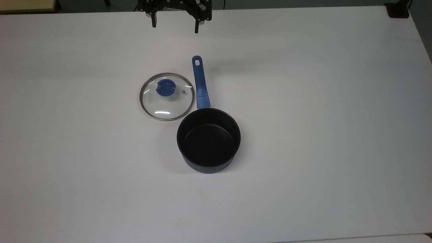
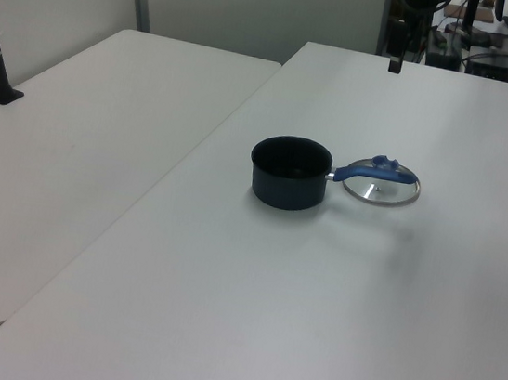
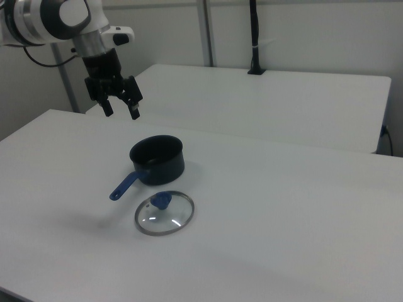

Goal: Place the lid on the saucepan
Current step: 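Move the gripper down over the glass lid's blue knob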

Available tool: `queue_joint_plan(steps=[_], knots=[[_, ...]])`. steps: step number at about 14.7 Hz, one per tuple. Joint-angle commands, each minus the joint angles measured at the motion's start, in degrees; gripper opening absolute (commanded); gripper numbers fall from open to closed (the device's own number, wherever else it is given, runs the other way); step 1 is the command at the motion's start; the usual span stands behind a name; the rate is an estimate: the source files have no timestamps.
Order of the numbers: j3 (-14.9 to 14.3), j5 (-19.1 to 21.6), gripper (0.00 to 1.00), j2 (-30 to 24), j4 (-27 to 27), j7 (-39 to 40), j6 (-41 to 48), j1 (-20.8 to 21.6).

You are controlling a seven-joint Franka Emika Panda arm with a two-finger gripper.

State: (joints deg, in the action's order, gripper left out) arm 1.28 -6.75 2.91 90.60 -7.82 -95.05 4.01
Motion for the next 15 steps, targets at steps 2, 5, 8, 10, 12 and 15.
queue_joint_plan(steps=[2, 5, 8, 10, 12, 15], knots=[[-0.5, 1.2, 1.0, -1.2, 0.8, 0.5, 1.8, 1.0], [-0.5, 1.2, 1.0, -1.2, 0.7, 0.6, 1.8, 0.7], [-0.8, 0.9, 1.0, -0.7, 1.0, 5.9, 1.9, -0.5], [-0.8, 1.7, 1.0, -0.9, 3.7, 15.0, 2.6, -4.6], [-0.8, 2.1, 1.0, -0.7, 7.5, 15.6, 1.9, -6.6], [-0.8, 3.2, 1.0, -0.4, 12.3, 15.8, -1.4, -8.8]])
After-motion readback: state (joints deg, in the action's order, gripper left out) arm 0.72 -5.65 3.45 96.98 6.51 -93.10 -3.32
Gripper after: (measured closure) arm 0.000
